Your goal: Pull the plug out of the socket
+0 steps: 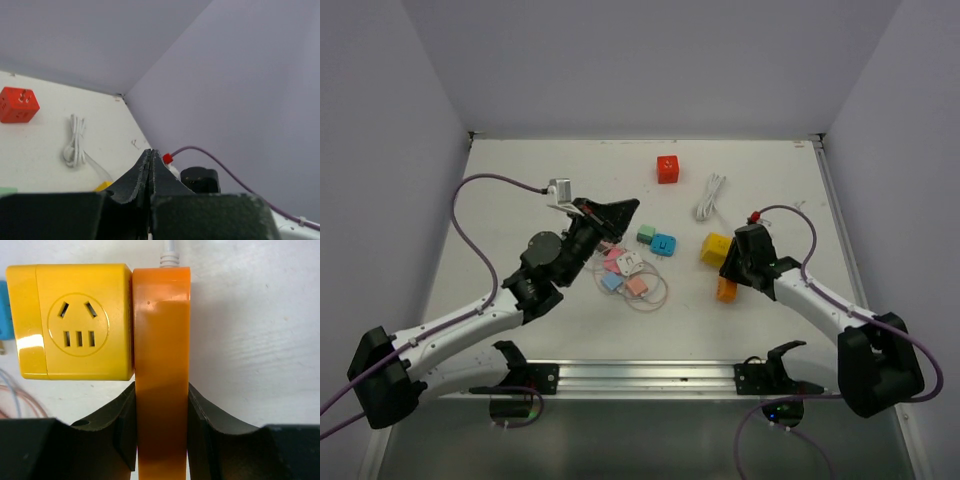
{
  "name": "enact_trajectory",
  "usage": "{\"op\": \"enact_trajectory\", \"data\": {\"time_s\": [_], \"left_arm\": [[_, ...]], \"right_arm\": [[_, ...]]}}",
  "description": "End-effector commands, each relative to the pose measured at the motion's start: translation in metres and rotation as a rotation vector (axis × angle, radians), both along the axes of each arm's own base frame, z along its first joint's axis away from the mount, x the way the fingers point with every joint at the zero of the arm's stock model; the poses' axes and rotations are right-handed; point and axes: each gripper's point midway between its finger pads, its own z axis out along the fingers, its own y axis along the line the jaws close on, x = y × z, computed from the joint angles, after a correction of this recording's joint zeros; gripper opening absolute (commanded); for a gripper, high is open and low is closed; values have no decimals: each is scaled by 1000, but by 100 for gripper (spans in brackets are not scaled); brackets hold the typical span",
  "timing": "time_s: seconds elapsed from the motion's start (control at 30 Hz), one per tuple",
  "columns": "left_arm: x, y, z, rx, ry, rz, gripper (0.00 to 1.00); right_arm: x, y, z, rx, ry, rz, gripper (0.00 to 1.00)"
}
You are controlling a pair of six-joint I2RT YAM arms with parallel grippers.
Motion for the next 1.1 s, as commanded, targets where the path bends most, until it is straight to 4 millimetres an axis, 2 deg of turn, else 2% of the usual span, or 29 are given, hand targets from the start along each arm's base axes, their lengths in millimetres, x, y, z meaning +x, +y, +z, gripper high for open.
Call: {"op": "enact_trajectory", "data": {"time_s": [0.0,0.1,0.17,0.3,0.33,0.37,0.4,0.5,0.53,0.63,0.67,0.7,0.73,0.77,0.8,0.83,1.0,1.07], "left_arm": [[12,21,19,21,-29,123,0],[15,24,25,68,-22,142,0],[15,18,19,108,-16,118,0],[15,-4,6,158,11,26,44],[14,-10,0,174,30,2,62],[13,-21,-10,199,47,-48,70],[11,-28,-12,203,52,-76,84],[6,-49,-28,223,89,-182,99],[7,-57,-40,236,122,-207,100],[1,-76,-51,236,177,-304,100],[-1,-85,-64,248,212,-351,100],[-2,-92,-63,231,227,-375,100],[-3,-97,-66,227,241,-397,100],[-4,-105,-77,237,267,-430,100],[-3,-110,-76,230,273,-443,100],[0,-114,-84,228,300,-449,100],[6,-127,-94,208,350,-455,100],[14,-126,-109,227,408,-415,100]], "right_arm": [[-1,-20,6,-71,-11,-65,0],[7,-3,25,11,-85,3,0],[13,6,38,35,-132,52,0],[15,24,59,100,-197,158,0],[16,26,68,109,-227,169,0],[15,30,72,121,-241,197,0],[15,31,77,126,-257,211,0],[12,38,95,148,-323,269,0],[11,40,103,158,-351,286,0],[9,43,116,167,-401,320,0],[8,45,123,177,-429,337,0],[7,46,127,181,-444,346,0],[7,47,129,185,-450,354,0],[6,49,131,189,-459,362,0],[5,50,133,195,-462,371,0],[5,51,133,197,-462,376,0],[3,53,136,205,-477,390,0],[2,53,138,207,-484,393,0]]}}
